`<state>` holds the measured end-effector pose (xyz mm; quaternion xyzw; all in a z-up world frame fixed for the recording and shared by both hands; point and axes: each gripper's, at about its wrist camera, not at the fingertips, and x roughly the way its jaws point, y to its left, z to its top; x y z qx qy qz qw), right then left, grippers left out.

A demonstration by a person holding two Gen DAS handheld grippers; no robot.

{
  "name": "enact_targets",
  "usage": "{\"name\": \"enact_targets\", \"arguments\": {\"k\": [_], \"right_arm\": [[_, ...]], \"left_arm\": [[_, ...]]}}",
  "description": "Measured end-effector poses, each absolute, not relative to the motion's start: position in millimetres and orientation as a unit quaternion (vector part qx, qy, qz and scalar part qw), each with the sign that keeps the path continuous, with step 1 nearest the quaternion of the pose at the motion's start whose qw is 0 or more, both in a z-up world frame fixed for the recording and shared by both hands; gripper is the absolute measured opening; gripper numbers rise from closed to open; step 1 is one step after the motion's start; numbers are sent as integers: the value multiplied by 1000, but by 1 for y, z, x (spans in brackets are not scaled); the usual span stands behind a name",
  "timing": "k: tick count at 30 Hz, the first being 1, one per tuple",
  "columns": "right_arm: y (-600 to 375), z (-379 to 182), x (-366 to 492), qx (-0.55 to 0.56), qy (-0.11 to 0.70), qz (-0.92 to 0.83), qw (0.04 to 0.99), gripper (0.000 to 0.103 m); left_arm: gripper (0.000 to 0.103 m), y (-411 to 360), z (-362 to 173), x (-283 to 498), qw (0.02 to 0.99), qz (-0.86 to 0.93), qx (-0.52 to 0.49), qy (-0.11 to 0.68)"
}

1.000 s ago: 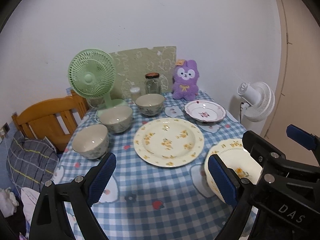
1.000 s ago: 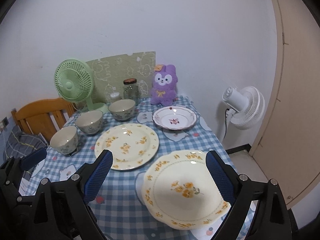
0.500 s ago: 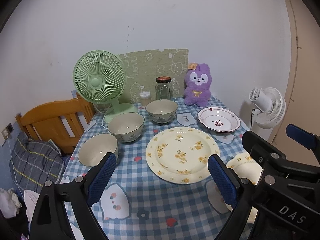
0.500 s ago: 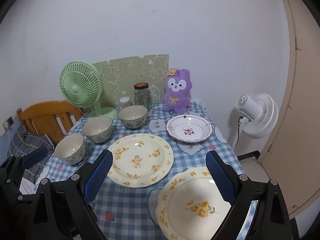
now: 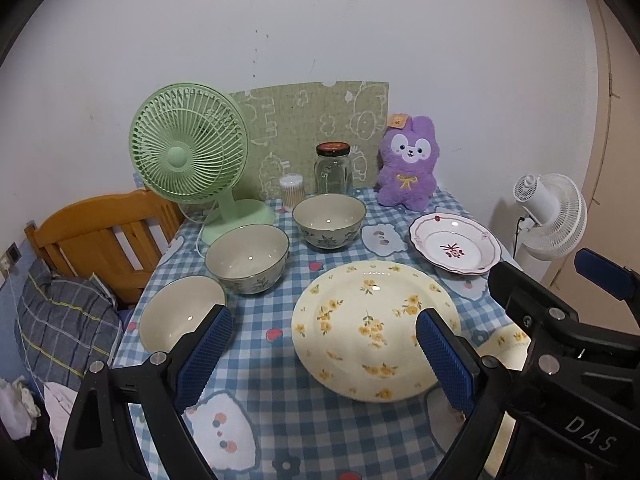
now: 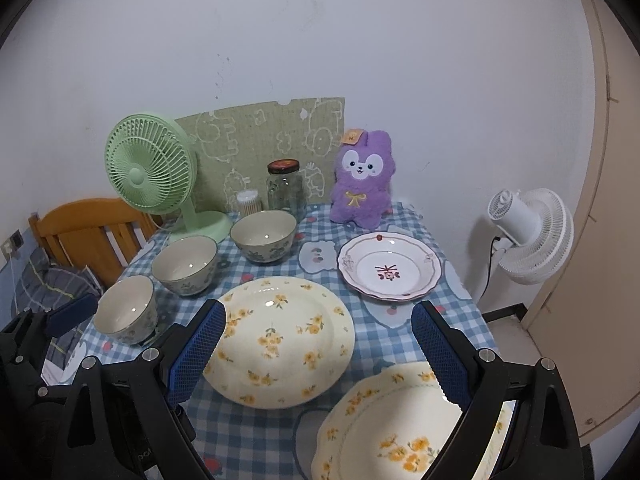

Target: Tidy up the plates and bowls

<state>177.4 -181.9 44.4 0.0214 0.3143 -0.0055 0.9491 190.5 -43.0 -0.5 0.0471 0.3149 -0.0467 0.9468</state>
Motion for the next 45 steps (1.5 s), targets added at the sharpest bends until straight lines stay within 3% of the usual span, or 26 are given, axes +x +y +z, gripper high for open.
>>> {"name": "enact_targets", "arguments": {"k": [31, 45], "right_arm": [[-195, -43, 304, 61, 413, 5, 909, 95], [-199, -84, 326, 53, 469, -13, 881, 85]], "left_arm": [[90, -32, -74, 321, 909, -47, 30, 413], [81, -30, -117, 339, 883, -56, 36, 465]]}}
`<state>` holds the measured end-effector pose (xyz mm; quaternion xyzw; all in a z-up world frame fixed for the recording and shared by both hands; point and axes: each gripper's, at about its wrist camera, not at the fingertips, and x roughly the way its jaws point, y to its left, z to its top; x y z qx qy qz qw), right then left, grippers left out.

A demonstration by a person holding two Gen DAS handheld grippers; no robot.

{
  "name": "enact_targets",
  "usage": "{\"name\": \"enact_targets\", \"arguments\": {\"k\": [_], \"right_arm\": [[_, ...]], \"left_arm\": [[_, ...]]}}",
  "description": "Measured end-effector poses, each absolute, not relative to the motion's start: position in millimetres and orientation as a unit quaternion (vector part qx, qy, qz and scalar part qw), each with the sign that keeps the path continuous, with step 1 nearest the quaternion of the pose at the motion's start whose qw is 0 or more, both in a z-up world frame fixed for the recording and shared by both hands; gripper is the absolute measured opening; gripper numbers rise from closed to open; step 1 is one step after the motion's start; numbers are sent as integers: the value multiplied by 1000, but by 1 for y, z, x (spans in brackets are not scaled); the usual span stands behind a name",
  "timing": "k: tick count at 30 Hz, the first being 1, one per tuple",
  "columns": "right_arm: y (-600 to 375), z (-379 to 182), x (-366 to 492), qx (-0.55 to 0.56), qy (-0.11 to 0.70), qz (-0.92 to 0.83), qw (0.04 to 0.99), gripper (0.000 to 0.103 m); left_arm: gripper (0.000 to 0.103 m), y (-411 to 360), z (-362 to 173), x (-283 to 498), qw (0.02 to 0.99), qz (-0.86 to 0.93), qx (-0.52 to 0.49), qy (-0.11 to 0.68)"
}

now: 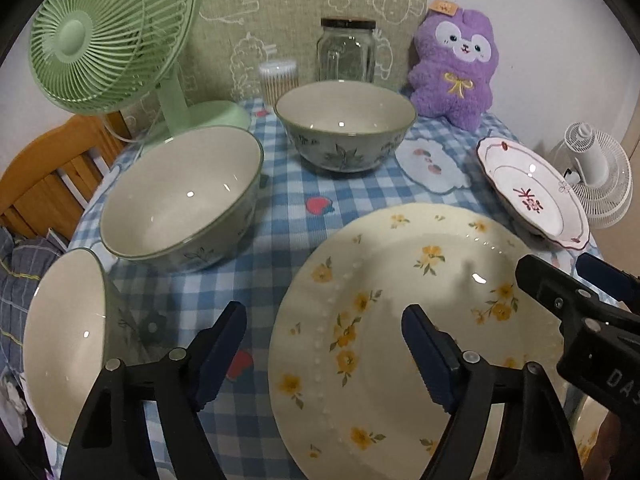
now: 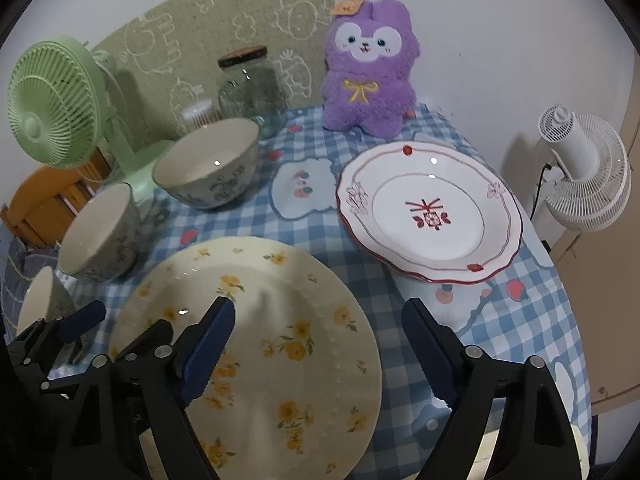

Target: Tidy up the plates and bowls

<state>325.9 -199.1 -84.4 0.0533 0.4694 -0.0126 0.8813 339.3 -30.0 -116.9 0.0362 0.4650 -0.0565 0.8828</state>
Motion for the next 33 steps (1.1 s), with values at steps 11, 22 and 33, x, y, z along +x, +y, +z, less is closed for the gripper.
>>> {"name": "enact_targets", "arguments": {"k": [11, 22, 33], "right_arm": [[-199, -111, 331, 65, 508, -5, 859, 73], [-199, -121, 331, 52, 525, -7, 850, 66], [-196, -122, 326, 36, 532, -10, 846, 65]], "left_arm": [[72, -35, -133, 344, 867, -66, 31, 492], [70, -32, -135, 344, 865, -70, 20, 497], [70, -34, -134, 339, 863, -67, 30, 501]]}}
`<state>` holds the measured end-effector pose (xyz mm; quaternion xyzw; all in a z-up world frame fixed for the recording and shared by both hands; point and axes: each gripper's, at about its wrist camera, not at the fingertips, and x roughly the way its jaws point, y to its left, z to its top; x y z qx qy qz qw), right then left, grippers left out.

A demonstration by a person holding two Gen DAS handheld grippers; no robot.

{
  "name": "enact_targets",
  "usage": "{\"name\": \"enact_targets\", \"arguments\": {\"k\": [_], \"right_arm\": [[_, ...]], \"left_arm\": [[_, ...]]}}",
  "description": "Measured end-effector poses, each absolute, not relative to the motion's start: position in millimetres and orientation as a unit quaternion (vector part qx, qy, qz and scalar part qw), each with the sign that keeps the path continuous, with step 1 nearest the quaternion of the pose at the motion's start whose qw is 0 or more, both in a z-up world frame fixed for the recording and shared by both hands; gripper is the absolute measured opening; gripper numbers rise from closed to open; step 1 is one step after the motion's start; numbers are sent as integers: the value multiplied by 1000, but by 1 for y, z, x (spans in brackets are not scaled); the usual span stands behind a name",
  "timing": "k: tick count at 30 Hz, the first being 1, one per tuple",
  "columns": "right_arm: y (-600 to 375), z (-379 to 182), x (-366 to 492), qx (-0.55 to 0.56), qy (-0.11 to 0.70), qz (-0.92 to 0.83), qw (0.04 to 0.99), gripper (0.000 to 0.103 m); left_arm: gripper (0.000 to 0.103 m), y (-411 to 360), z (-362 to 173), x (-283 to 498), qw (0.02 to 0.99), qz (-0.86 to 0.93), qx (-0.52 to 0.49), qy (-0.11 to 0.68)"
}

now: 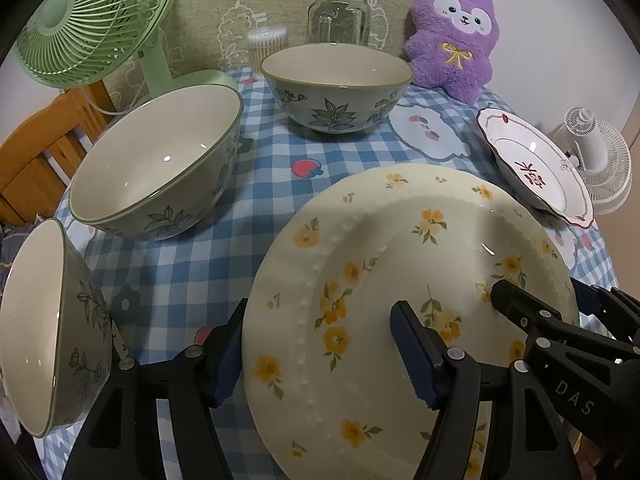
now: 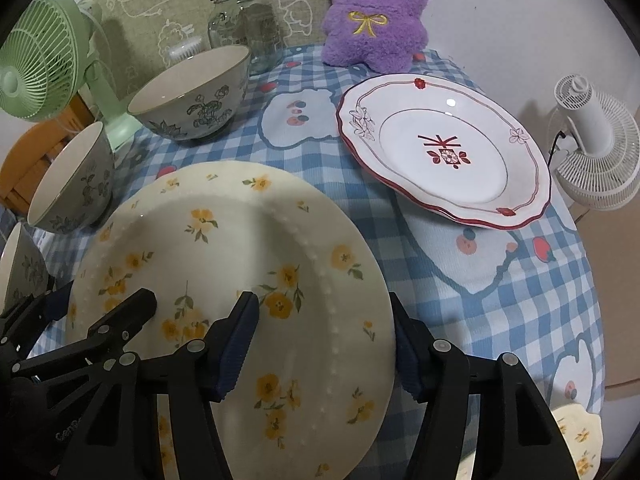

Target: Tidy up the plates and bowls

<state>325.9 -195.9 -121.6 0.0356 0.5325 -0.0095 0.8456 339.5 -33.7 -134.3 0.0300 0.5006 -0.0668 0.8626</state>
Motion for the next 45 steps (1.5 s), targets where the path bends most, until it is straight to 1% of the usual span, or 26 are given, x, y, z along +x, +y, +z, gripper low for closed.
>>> {"name": "enact_targets", "arguments": {"k": [6, 18, 23, 33, 45], "right_arm": [[-194, -121, 324, 30, 539, -13, 842, 65], [-188, -118, 319, -32, 550, 27, 834, 65], [-187, -118, 317, -35, 546, 21, 837, 65], [-184, -114, 314, -29, 545, 3, 838, 64], [-183, -110, 309, -24, 549, 1, 835, 63]], "left_arm": [[70, -35, -134, 338, 860, -68, 33, 505], [70, -33, -134, 334, 856, -88, 45, 507], [70, -37, -134, 327, 860, -86, 65, 499], [68, -38, -131, 321, 864, -74, 65, 494], [68, -37, -126, 315, 865, -61, 66, 493]]}}
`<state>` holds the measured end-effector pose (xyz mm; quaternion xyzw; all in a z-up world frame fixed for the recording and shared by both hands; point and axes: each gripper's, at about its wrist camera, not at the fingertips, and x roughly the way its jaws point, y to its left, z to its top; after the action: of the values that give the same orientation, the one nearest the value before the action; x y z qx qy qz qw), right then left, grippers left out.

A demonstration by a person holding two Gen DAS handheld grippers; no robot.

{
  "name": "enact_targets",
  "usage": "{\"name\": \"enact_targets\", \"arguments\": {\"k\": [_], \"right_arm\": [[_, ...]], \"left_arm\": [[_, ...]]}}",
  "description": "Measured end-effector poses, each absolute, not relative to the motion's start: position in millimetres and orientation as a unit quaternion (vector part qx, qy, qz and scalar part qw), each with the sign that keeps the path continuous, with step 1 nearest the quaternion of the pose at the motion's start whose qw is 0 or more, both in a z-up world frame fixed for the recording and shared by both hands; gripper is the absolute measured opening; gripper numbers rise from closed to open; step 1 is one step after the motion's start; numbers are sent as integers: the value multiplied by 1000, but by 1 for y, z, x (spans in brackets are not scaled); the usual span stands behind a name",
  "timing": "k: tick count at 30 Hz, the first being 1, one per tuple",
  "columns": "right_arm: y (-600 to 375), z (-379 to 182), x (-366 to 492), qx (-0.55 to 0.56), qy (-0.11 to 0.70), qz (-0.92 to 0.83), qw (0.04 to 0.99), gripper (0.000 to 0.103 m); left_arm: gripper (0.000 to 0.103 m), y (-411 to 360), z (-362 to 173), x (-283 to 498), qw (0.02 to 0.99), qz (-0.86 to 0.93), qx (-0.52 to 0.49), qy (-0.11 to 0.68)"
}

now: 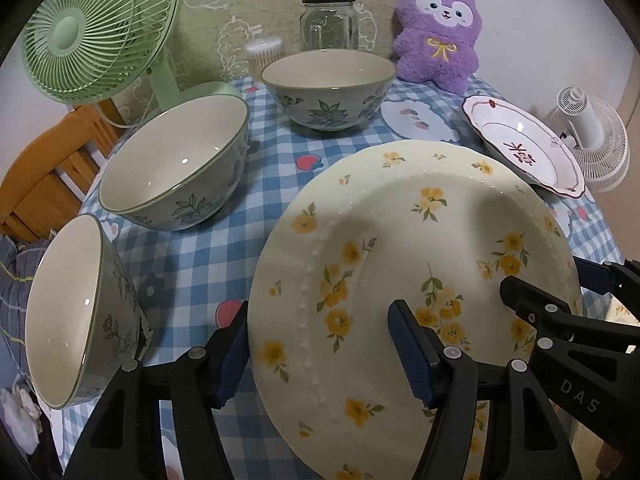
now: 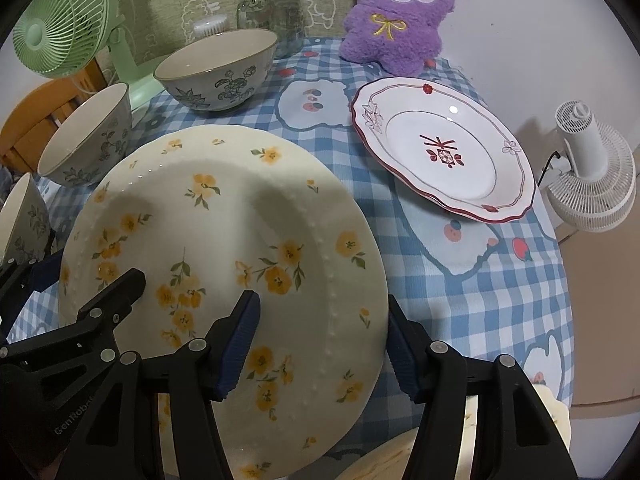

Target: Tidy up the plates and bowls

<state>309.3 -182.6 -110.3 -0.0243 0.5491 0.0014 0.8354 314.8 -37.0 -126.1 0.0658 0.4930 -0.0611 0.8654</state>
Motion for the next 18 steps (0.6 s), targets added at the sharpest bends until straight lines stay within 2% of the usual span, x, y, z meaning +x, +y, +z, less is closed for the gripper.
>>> {"name": "enact_targets", "arguments": {"k": [7, 11, 18], "right_arm": [[-184, -116, 307, -32, 541, 16, 840, 60], [-189, -114, 304, -23, 540, 19, 841, 52], [-189, -112, 302, -21, 538, 7, 843, 49]], "left_arm": [[60, -31, -131, 312, 870, -63, 74, 483], [59, -33, -131, 304, 873, -66, 100, 472], [47, -26, -127, 306, 873, -53, 77, 479]]}}
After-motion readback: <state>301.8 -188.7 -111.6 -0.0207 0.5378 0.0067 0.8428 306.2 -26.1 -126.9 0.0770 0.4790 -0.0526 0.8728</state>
